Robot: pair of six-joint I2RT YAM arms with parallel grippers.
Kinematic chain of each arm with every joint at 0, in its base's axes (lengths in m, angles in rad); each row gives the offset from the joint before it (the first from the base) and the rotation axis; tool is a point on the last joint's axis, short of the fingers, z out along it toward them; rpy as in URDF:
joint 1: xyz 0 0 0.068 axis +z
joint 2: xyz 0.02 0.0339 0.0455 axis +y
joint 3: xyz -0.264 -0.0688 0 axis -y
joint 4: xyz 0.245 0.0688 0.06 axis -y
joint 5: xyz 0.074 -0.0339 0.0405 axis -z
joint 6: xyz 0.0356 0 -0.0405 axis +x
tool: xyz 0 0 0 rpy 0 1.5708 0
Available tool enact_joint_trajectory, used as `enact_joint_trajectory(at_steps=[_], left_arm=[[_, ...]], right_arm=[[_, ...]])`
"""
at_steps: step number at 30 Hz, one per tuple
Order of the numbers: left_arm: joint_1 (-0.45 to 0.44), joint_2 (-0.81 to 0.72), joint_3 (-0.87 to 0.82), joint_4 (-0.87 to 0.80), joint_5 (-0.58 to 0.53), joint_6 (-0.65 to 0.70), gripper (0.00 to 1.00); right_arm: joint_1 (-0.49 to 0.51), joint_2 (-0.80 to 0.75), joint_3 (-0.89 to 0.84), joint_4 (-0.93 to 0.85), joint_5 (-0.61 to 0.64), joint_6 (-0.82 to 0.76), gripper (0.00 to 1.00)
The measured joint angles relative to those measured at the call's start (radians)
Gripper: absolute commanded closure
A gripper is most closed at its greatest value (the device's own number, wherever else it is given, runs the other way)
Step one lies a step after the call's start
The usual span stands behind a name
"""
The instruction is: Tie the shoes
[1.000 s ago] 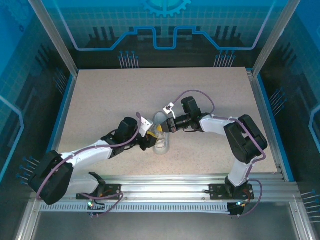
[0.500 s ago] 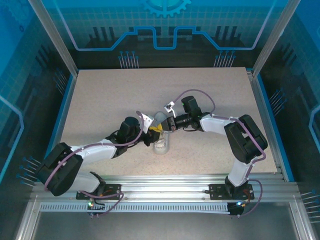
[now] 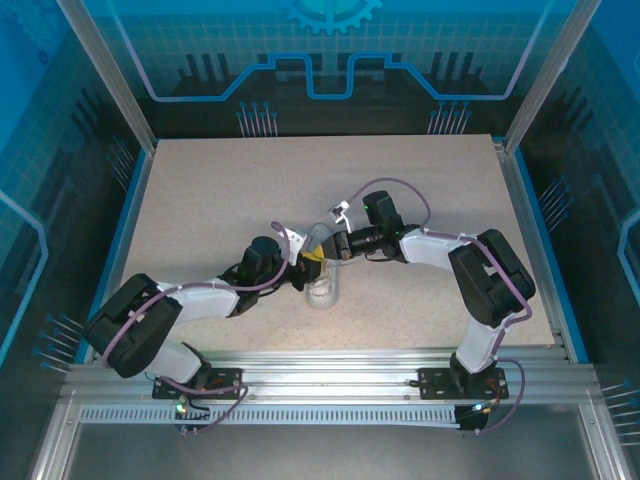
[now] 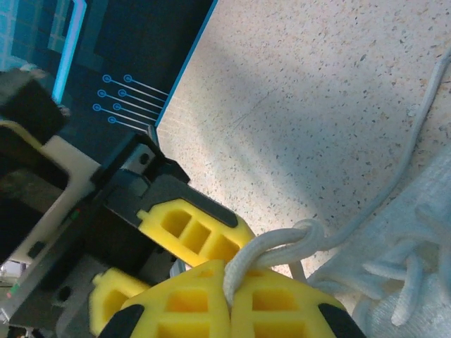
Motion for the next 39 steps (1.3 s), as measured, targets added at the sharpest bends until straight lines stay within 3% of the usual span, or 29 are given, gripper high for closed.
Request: enact_joint_trajectory(at_steps=[1, 7, 14, 20, 24, 27, 29, 33, 39], left_arm=[[0.0, 0.011, -0.002, 0.011, 0.002, -0.013, 1.0], [0.0, -0.04, -0.005, -0.062, -0.023, -0.025, 1.0], [0.004, -0.278, 0.074, -0.458, -0.106, 0.08, 1.0], [0.01, -0.289, 0.242, -0.757, -0.145, 0.187, 1.0], [0.023, -0.261, 0.361, -0.924, -0.101, 0.256, 1.0], [0.039, -0.251, 0.41, -1.012, -0.064, 0.29, 0.71], [0.045, -0.255, 0.41, -1.035, -0.057, 0.291, 0.59], [0.045, -0.288, 0.307, -0.958, -0.045, 0.249, 0.51], [0.045, -0.227, 0.136, -0.721, -0.004, 0.124, 0.52]], right_arm=[[0.0, 0.0, -0.002, 0.004, 0.0, 0.006, 1.0], [0.001, 0.0, -0.009, 0.011, 0.011, 0.019, 1.0], [0.015, -0.002, -0.008, 0.006, 0.007, -0.004, 1.0], [0.012, -0.002, -0.007, -0.027, 0.062, -0.021, 1.0], [0.012, -0.002, -0.007, -0.056, 0.089, -0.039, 1.0], [0.012, -0.002, -0.001, -0.084, 0.101, -0.058, 1.0], [0.012, -0.002, 0.005, -0.095, 0.102, -0.065, 1.0], [0.012, -0.002, 0.014, -0.105, 0.105, -0.072, 1.0], [0.012, -0.002, 0.015, -0.106, 0.105, -0.072, 1.0]])
